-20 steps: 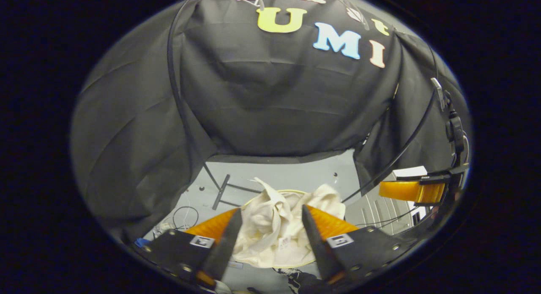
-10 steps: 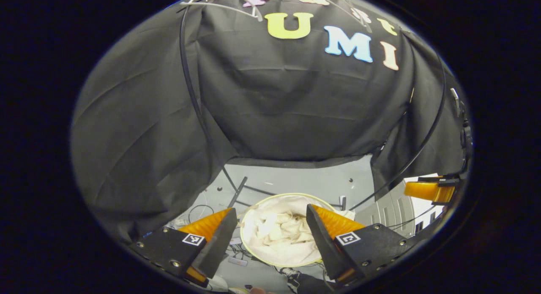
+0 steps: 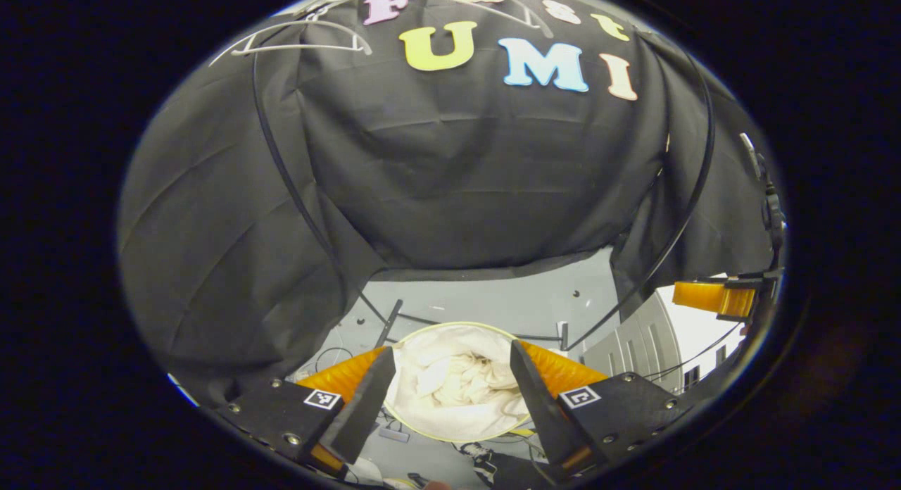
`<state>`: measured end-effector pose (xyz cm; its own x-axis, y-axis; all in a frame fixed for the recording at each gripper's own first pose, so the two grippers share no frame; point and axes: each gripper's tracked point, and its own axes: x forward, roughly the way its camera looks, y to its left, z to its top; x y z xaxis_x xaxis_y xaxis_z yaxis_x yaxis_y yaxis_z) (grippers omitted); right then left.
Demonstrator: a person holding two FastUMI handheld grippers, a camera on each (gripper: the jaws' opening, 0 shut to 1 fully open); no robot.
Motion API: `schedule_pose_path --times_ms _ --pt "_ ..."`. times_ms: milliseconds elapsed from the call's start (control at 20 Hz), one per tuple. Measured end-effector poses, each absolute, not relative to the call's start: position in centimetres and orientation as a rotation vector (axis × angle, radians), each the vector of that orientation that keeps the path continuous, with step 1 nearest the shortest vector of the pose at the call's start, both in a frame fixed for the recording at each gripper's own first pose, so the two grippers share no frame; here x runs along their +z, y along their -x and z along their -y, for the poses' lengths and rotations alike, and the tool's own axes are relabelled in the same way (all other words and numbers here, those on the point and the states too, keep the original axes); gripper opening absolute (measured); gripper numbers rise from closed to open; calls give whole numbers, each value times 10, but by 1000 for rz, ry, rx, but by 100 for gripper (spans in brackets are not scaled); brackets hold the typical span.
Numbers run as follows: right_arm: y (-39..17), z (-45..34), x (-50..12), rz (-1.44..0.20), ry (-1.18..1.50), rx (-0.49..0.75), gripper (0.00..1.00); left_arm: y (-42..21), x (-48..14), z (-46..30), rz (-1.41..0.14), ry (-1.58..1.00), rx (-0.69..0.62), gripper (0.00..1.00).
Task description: Grasp the clothes on the hanger with both hands and then place them into the laundry hamper below.
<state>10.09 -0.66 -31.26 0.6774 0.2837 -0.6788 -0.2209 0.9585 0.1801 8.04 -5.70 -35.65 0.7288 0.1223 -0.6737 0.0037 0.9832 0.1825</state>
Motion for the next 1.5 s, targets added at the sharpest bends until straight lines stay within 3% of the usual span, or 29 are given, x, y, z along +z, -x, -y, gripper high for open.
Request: schedule_pose_path --times_ms 300,650,850,1050,1500 --pt "-116 68 -266 -636 -91 284 98 -108 -278 130 -567 -154 125 96" --pt "-132 110 -116 -215 -28 247 98 -120 -76 193 -93 -121 130 96" --pt "-123 122 -32 1 -22 184 98 -109 -8 212 76 -99 80 95" --pt "-110 113 -2 85 -46 151 98 -98 8 213 110 -41 32 95" --pt "-87 87 -59 -18 44 139 98 -86 -27 191 83 -83 -38 95"
